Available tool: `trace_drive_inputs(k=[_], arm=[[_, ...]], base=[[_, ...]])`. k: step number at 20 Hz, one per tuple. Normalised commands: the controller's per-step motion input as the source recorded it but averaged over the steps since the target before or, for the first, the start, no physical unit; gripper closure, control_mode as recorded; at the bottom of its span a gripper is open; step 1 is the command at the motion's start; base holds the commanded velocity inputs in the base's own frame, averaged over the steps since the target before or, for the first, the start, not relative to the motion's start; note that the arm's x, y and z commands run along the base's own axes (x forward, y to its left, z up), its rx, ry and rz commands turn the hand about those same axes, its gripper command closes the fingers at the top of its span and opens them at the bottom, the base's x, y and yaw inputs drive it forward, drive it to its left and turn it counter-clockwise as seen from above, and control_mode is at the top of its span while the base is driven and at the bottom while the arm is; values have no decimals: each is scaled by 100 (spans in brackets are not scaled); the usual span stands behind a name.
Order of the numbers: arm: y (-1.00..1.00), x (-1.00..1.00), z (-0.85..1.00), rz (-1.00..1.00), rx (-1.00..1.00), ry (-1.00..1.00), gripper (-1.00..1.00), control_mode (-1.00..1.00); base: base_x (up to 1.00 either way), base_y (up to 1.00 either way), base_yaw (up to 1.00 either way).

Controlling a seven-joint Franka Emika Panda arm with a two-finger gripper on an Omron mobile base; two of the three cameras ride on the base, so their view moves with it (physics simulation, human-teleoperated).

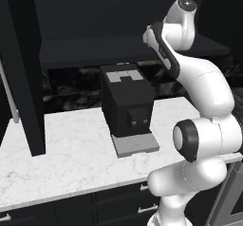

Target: Gather all objects into one cabinet and sort the glasses and bowls to opposite sides.

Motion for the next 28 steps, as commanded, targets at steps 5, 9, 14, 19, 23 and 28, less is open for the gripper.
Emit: trace_drive_inputs(k=[5,9,14,19,23,28], arm=[[0,18,-21,0,0,0,-100,-100],[0,33,-1,0,0,0,-100,-100],[0,40,0,0,5,0,-100,-100],[-1,32,0,0,6,0,-100,-100],[0,11,0,0,1,-1,-100,-100],[0,0,7,0,0,-11,-100,-100]], base=[[0,0,0],[0,0,0],[0,0,0],[0,0,0],[0,0,0],[0,0,0]])
